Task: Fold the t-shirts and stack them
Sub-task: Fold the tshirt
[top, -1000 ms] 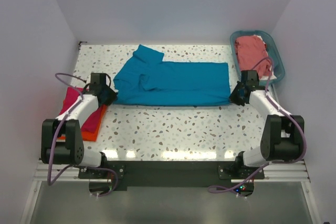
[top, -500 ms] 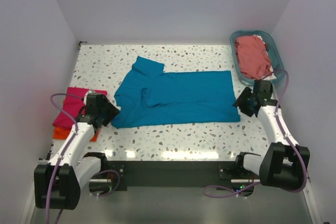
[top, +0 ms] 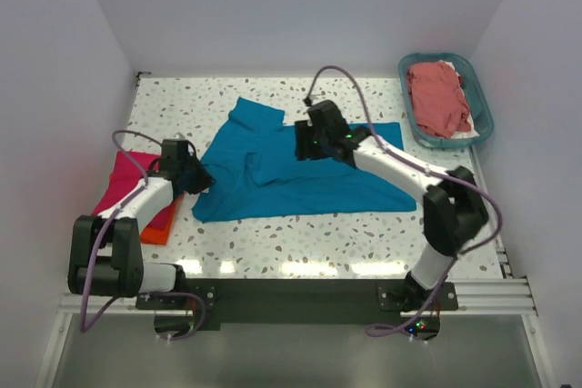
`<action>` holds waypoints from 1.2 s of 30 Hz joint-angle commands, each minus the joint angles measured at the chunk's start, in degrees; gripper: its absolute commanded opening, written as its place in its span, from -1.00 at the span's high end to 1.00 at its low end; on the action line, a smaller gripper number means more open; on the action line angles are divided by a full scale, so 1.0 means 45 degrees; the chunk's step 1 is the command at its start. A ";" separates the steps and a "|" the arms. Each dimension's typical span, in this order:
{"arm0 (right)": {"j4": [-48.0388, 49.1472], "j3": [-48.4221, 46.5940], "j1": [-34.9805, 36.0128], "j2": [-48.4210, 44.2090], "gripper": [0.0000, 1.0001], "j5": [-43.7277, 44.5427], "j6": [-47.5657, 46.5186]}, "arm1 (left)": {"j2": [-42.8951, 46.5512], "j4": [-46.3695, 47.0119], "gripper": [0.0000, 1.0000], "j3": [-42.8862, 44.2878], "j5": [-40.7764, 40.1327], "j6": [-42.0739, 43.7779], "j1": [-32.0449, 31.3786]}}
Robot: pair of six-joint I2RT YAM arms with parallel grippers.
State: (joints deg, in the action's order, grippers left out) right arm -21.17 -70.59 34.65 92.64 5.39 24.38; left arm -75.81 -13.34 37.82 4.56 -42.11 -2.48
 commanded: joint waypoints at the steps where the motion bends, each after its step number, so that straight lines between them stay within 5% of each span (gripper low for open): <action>1: 0.0740 -0.2589 0.1281 0.2624 -0.11 0.0541 -0.0964 | -0.0534 0.1167 0.63 0.0384 0.0803 0.0724 -0.0385; 12: 0.0096 -0.8684 0.2943 0.8122 -0.22 0.0911 -0.0595 | -0.1239 0.2262 0.47 -0.0338 0.1116 0.0549 -0.1792; 28: -0.0764 -1.0720 0.3100 1.0154 -0.19 0.1225 0.0070 | -0.0985 0.2496 0.60 -0.0943 0.1624 0.0568 -0.2359; 30: -0.0784 -1.0701 0.3139 1.0194 -0.12 0.1166 0.0148 | -0.0966 0.2555 0.63 -0.1080 0.1683 0.0549 -0.2359; 36: -0.0199 -0.9552 0.3178 0.9395 0.53 0.1537 0.0304 | -0.0693 0.2672 0.81 -0.1354 0.1819 0.0548 -0.2476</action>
State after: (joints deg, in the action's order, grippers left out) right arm -23.81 -115.46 48.53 138.28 10.04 24.88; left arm -80.90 -3.90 32.53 11.42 -40.80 -12.95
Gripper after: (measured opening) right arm 0.258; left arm 0.105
